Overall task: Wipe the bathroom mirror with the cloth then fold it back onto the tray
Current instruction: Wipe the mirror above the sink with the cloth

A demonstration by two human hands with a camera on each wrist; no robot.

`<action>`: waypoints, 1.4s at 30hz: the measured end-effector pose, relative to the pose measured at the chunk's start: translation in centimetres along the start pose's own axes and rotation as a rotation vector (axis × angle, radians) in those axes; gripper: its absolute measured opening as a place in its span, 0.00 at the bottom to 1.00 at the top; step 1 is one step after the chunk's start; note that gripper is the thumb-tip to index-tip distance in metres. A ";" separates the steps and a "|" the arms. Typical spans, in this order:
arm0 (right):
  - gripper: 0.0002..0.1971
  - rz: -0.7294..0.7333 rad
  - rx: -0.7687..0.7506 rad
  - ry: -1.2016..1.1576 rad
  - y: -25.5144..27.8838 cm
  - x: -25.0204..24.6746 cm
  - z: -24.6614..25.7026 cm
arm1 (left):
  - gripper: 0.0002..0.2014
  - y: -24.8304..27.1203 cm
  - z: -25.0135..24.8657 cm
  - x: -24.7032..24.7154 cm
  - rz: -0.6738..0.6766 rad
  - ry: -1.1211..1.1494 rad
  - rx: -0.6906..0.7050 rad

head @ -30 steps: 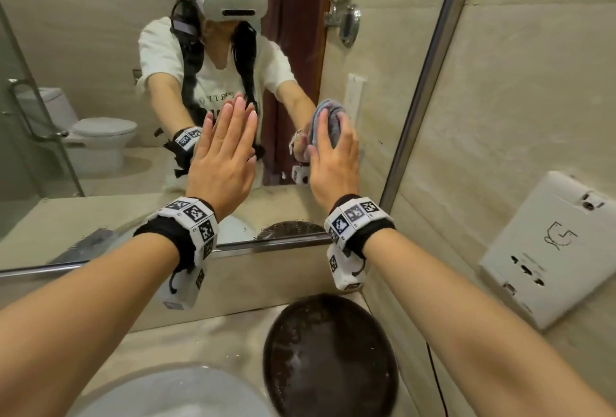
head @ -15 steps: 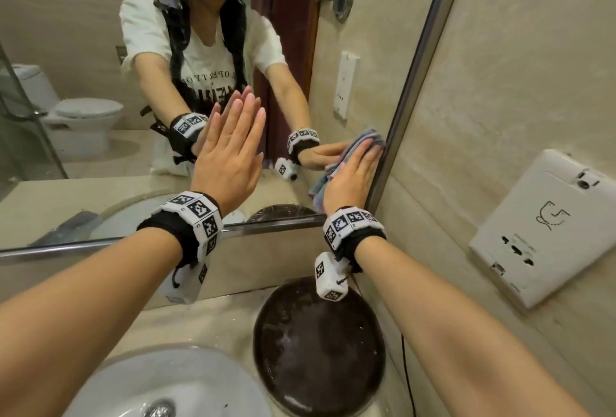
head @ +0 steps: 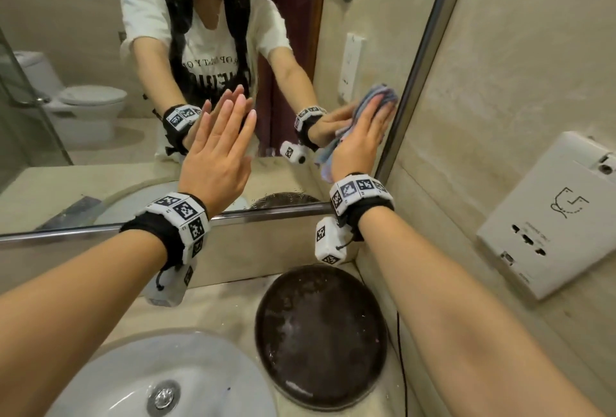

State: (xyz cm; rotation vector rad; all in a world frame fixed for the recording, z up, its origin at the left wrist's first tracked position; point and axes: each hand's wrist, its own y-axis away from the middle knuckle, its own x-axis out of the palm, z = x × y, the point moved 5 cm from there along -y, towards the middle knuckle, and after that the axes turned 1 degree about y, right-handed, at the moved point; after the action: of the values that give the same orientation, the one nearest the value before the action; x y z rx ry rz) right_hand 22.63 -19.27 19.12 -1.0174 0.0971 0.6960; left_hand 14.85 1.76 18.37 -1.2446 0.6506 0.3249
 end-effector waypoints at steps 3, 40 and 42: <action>0.36 0.146 0.103 0.089 3.9 1.1 -3.8 | 0.30 0.8 -0.2 0.2 0.007 -0.010 0.005; 0.40 0.390 -0.202 0.032 13.0 5.3 0.5 | 0.29 9.1 2.6 1.4 0.166 -0.055 -0.164; 0.42 0.498 -0.576 0.108 16.3 7.0 2.2 | 0.28 9.5 3.0 1.2 0.162 -0.056 -0.180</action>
State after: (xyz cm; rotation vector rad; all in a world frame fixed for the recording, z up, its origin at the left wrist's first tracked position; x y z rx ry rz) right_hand 18.18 -8.64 5.42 -1.6099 0.2598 1.1606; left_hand 11.32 7.37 10.87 -1.3520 0.6867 0.5608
